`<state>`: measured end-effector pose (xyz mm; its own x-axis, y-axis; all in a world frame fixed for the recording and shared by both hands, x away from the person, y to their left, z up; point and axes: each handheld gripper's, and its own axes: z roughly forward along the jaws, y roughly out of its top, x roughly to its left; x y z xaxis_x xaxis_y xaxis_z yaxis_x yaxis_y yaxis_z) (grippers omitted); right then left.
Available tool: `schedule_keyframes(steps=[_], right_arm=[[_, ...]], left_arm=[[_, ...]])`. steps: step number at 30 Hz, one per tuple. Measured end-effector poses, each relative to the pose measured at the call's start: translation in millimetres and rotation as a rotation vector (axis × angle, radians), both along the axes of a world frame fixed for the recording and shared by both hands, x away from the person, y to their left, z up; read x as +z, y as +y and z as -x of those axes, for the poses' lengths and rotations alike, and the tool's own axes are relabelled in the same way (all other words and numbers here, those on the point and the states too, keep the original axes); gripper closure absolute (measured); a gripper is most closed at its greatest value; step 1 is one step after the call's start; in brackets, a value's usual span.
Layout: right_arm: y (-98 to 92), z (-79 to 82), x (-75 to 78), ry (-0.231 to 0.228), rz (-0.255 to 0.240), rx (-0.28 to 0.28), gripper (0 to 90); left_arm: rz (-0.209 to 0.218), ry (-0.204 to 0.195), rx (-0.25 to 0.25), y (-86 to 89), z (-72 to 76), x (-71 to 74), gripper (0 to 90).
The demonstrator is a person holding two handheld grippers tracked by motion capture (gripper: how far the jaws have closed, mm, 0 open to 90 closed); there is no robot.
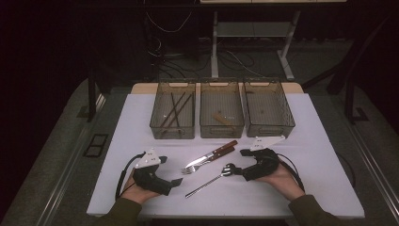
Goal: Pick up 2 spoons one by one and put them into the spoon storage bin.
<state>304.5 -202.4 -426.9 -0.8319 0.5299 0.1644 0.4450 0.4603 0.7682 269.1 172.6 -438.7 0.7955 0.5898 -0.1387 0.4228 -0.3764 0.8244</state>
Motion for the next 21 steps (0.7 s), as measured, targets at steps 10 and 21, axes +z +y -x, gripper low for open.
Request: schedule_keyframes(steps=[10,21], right_arm=[[12.6,-10.0,-8.9,0.047,0.051,0.06,37.5],[22.2,-13.5,-23.1,0.078,0.082,0.086,52.2]], left_arm=[[-0.017,-0.014,-0.014,0.6,1.1,-1.7,0.0],[-0.023,-0.015,-0.036,-0.9,2.2,-2.4,0.0]])
